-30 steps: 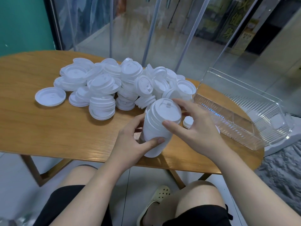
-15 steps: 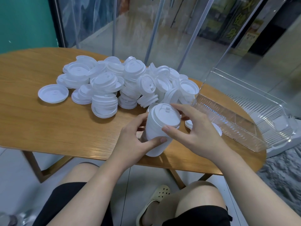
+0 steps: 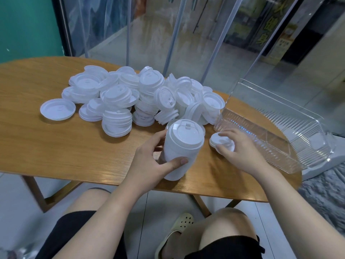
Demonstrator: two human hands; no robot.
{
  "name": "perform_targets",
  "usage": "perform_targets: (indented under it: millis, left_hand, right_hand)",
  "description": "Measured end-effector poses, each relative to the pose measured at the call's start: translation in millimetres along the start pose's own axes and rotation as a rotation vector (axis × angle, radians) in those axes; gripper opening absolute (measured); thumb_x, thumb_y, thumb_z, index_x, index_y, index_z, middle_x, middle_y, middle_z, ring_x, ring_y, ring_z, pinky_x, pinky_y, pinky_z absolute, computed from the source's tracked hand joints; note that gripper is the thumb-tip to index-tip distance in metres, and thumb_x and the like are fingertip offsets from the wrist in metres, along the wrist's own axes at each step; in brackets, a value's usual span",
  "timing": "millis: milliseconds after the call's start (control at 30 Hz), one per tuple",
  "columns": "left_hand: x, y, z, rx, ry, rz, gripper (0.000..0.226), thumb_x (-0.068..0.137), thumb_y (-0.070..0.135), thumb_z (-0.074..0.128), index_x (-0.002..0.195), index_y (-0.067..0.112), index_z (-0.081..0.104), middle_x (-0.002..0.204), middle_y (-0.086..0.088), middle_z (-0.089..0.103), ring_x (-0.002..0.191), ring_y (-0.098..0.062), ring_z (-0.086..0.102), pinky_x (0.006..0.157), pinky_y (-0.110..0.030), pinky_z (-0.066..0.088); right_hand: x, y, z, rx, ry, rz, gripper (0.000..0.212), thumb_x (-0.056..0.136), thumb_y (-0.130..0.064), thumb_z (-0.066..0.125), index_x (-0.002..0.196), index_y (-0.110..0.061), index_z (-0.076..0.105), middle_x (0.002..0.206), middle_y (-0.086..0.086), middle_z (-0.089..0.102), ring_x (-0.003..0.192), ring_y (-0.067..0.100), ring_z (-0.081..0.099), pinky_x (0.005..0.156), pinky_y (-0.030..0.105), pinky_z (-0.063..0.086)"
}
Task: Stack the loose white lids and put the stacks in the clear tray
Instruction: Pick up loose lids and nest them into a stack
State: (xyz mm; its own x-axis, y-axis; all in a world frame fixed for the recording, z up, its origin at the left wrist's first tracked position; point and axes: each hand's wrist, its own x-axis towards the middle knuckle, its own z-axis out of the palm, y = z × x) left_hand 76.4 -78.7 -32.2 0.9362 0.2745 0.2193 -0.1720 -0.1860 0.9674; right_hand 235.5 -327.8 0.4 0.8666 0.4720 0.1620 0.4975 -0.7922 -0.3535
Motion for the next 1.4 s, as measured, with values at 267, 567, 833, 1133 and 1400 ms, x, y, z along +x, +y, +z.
perform_targets:
  millis: [267,567,833,1133,1400]
  left_hand:
    - [-0.3,1.4,2.0,-0.006,-0.009,0.005,0.072,0.064,0.053,0.085,0.129,0.053,0.056,0.122,0.028,0.065,0.114,0.003,0.059,0.089,-0.021,0.052]
    - [0.3,-0.3,1.8,-0.027,-0.009,0.012,0.069,0.065,0.047,0.090,0.126,0.054,0.058,0.119,0.025,0.068,0.111,-0.001,0.062,0.084,-0.012,0.050]
    - [0.2,-0.1,1.5,-0.019,-0.005,0.016,0.069,0.063,0.054,0.088,0.124,0.059,0.056,0.121,0.027,0.066,0.114,0.001,0.060,0.082,-0.014,0.052]
    - [-3.2,-1.6,1.9,-0.002,0.032,0.048,0.078,0.065,0.063,0.083,0.137,0.054,0.052,0.126,0.027,0.063,0.116,-0.001,0.060,0.088,-0.040,0.061]
    - [-1.6,-4.0,0.3,0.018,0.032,0.051,0.075,0.070,0.061,0.081,0.139,0.055,0.052,0.124,0.020,0.065,0.117,-0.008,0.061,0.091,-0.047,0.060]
  right_hand:
    - [17.0,9.4,22.8,-0.153,0.074,0.132,0.053,0.091,-0.049,0.073,0.133,-0.017,0.065,0.132,0.005,0.059,0.129,0.027,0.048,0.106,0.038,0.033]
    - [20.9,18.5,31.6,-0.047,0.114,0.254,0.038,0.088,-0.041,0.079,0.115,-0.017,0.067,0.120,0.007,0.059,0.115,0.031,0.057,0.091,0.039,0.038]
    - [7.5,-25.1,-0.5,0.359,0.370,0.114,0.041,0.085,-0.035,0.083,0.120,-0.020,0.067,0.119,-0.004,0.070,0.115,0.022,0.064,0.099,0.038,0.050]
    - [-34.0,-118.9,-28.9,0.585,0.154,-0.290,0.053,0.082,-0.033,0.083,0.129,-0.018,0.063,0.130,-0.006,0.067,0.128,0.019,0.061,0.107,0.035,0.049]
    - [-30.8,-119.1,-19.0,0.489,0.051,-0.262,0.054,0.082,-0.042,0.081,0.131,-0.028,0.061,0.125,-0.017,0.067,0.126,0.007,0.059,0.106,0.028,0.047]
